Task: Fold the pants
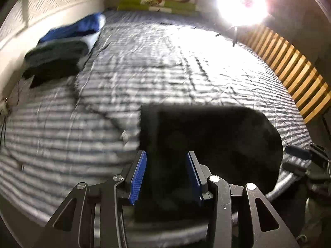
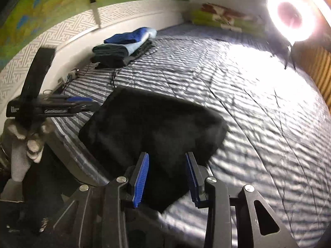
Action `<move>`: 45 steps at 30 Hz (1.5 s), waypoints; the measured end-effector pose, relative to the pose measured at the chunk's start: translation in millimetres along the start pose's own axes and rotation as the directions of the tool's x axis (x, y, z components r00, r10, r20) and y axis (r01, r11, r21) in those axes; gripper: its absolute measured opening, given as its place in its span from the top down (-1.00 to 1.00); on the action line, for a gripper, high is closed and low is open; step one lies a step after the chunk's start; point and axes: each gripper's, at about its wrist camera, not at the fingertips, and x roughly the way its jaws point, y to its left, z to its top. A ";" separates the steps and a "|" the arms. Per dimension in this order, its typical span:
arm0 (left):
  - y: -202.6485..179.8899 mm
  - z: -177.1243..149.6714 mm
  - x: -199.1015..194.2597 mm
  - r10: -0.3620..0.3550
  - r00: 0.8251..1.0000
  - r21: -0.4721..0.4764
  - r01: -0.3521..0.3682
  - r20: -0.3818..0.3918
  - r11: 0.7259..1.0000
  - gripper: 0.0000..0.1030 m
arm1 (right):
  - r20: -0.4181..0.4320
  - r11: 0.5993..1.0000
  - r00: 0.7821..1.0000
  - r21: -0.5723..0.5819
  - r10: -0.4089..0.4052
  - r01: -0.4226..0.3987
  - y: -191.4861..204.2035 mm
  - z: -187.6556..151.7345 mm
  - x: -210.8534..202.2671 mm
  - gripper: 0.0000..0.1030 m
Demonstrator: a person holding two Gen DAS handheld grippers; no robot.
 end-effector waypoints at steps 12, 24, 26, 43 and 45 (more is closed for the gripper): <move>-6.3 30.9 89.9 0.057 0.998 -0.024 -0.057 -0.015 0.998 0.11 | -0.052 0.995 0.997 -0.083 -0.064 0.060 -16.7 17.0 93.9 0.24; 35.2 -33.7 16.6 0.024 0.996 -0.269 -0.045 -0.082 0.962 -0.45 | -0.168 0.921 0.980 -0.352 0.111 -0.165 -28.6 94.6 86.4 -0.25; 38.8 -57.2 19.4 -0.004 0.990 -0.344 -0.044 -0.138 0.938 -0.45 | -0.200 0.902 0.973 -0.388 0.119 -0.190 -23.9 103.7 102.1 -0.25; 59.7 -51.6 52.0 -0.055 0.996 -0.509 0.010 -0.072 0.861 0.35 | -0.494 0.826 0.765 -0.150 0.414 -0.544 -23.9 107.6 197.5 0.32; 66.9 -39.9 49.7 -0.074 0.996 -0.508 0.037 -0.053 0.860 0.77 | -0.465 0.844 0.772 -0.091 0.433 -0.528 -31.8 106.0 190.3 0.51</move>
